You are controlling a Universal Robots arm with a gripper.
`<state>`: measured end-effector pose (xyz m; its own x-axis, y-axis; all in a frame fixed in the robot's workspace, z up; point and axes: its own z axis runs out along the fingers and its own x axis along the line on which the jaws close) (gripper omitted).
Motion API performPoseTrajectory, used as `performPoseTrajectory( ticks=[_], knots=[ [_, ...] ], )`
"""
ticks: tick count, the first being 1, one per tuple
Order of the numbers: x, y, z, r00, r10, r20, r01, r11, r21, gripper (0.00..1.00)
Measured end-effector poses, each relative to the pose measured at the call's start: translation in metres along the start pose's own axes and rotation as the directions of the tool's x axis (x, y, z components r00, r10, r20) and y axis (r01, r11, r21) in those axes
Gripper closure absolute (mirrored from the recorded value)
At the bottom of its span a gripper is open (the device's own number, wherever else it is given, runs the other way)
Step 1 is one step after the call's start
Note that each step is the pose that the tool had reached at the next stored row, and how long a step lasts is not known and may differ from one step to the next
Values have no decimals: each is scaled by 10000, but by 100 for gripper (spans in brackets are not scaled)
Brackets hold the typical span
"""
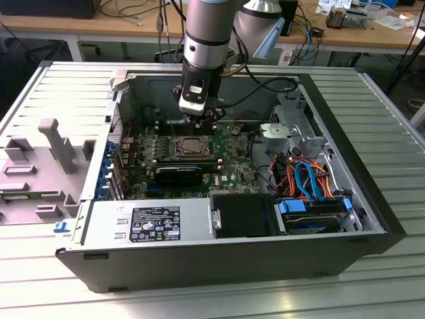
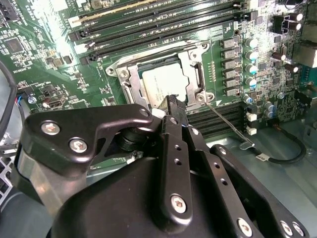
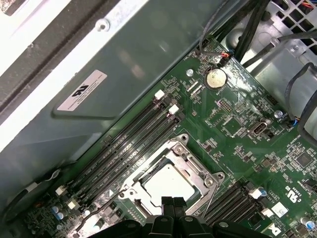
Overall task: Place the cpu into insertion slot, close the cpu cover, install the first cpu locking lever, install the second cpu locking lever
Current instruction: 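Install the first cpu locking lever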
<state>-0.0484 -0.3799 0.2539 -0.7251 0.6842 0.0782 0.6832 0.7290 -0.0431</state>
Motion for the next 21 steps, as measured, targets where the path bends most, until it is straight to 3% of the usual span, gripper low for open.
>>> performPoseTrajectory(
  ticks=[21],
  knots=[
    [-1, 1, 14, 9998, -38, -182, 34, 9998, -194, 89]
  ],
)
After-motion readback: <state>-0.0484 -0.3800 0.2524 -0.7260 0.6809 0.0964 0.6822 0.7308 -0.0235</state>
